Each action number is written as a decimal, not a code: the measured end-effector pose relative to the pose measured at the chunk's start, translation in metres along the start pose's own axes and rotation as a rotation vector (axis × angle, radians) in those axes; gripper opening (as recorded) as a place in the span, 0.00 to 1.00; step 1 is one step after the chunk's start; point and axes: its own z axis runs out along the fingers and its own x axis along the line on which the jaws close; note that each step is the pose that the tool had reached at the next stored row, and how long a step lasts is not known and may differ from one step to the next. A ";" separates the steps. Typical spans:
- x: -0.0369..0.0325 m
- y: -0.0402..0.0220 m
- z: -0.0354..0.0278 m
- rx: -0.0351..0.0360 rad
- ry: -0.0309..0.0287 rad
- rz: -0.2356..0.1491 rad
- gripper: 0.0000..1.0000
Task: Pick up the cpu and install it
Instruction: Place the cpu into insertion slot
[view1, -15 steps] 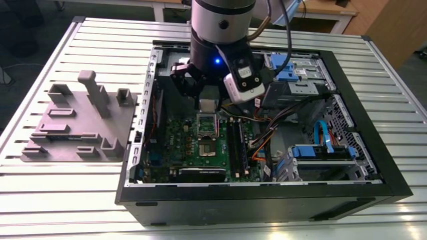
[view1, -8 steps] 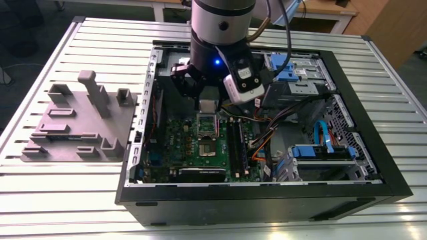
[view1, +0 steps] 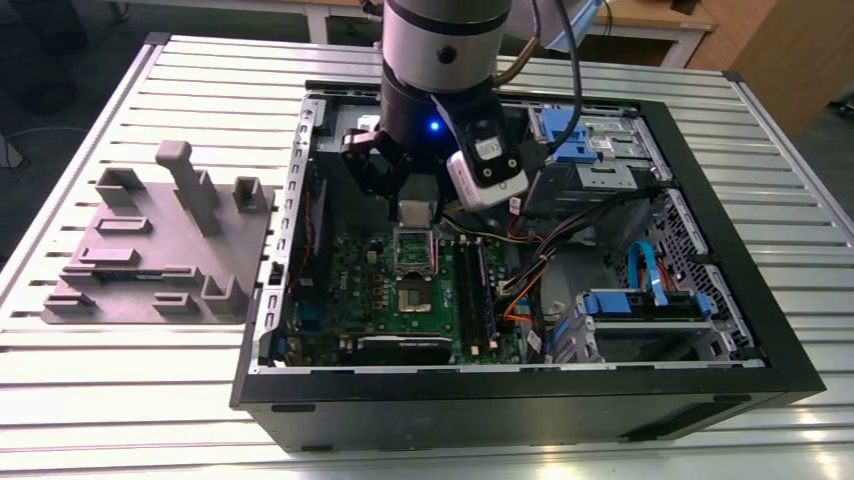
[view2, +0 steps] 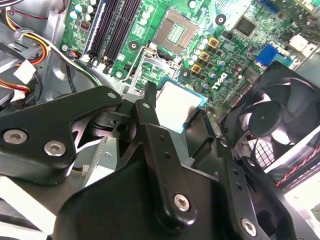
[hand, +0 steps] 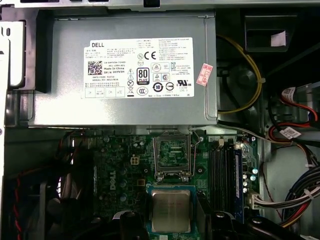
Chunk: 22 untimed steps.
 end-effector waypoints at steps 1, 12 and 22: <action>0.0000 0.0000 0.0002 0.0000 0.0000 0.000 0.47; -0.0001 -0.0027 0.0006 -0.0001 -0.0001 0.000 0.47; -0.0016 -0.0028 0.0010 -0.0001 0.0000 0.000 0.47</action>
